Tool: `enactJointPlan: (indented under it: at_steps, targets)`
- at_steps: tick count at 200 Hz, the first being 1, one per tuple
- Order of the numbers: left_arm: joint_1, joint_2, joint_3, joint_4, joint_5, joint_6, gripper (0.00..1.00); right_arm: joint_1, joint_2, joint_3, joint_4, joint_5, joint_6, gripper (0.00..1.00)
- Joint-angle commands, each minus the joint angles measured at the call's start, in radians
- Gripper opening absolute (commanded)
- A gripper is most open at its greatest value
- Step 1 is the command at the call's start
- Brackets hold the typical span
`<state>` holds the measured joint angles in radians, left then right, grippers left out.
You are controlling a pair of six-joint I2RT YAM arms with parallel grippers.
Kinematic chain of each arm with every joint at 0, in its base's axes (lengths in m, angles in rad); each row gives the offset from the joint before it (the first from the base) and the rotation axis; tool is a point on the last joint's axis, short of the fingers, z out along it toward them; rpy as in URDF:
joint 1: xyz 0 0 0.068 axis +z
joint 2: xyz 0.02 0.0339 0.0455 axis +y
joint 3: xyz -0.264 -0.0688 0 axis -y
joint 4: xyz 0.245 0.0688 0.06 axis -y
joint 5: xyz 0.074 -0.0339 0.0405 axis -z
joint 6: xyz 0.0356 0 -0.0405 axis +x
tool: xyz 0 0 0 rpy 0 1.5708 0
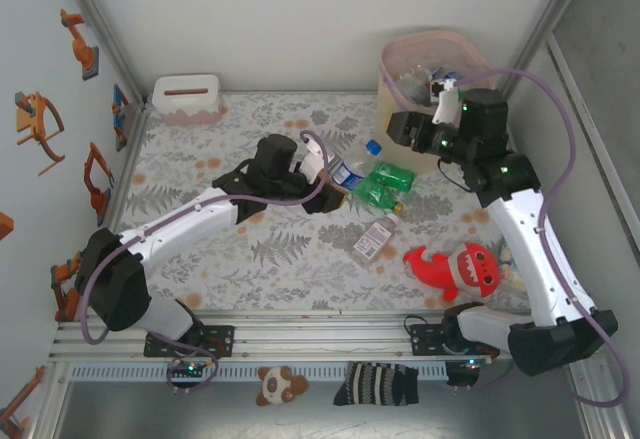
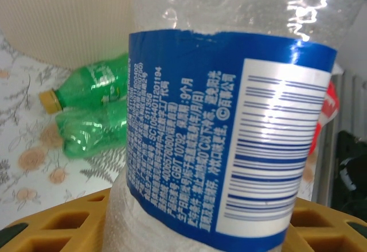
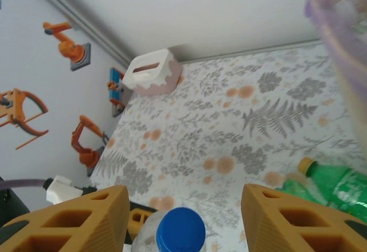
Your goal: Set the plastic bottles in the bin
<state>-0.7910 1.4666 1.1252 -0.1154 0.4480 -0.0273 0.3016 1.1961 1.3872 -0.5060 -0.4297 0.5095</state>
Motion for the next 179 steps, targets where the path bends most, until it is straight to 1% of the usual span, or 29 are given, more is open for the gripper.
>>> enactJointPlan:
  at_steps: [1, 43, 66, 88, 141, 151, 169, 179]
  targets:
    - [0.004, -0.043, -0.014, 0.099, 0.05, -0.049, 0.49, 0.042, 0.009, -0.01, 0.027, 0.029, 0.024, 0.55]
    - [0.004, -0.045, -0.012, 0.106, 0.043, -0.059, 0.49, 0.094, 0.036, -0.019, 0.035, 0.01, 0.029, 0.54]
    - [0.007, -0.045, -0.014, 0.121, 0.044, -0.065, 0.49, 0.113, 0.048, -0.019, 0.036, 0.012, 0.031, 0.51]
    - [0.009, -0.041, -0.014, 0.129, 0.044, -0.065, 0.49, 0.12, 0.053, -0.023, 0.042, 0.022, 0.035, 0.46]
    - [0.01, -0.032, -0.018, 0.135, 0.048, -0.069, 0.49, 0.127, 0.063, -0.022, 0.04, 0.033, 0.042, 0.29]
    - [0.012, -0.034, -0.018, 0.136, 0.046, -0.07, 0.52, 0.127, 0.062, -0.017, 0.036, 0.047, 0.041, 0.27]
    - [0.017, -0.038, -0.021, 0.145, 0.039, -0.074, 0.62, 0.128, 0.061, 0.001, 0.015, 0.094, 0.029, 0.26]
    - [0.02, -0.046, -0.026, 0.152, 0.034, -0.076, 0.66, 0.126, 0.061, 0.014, 0.003, 0.123, 0.016, 0.26]
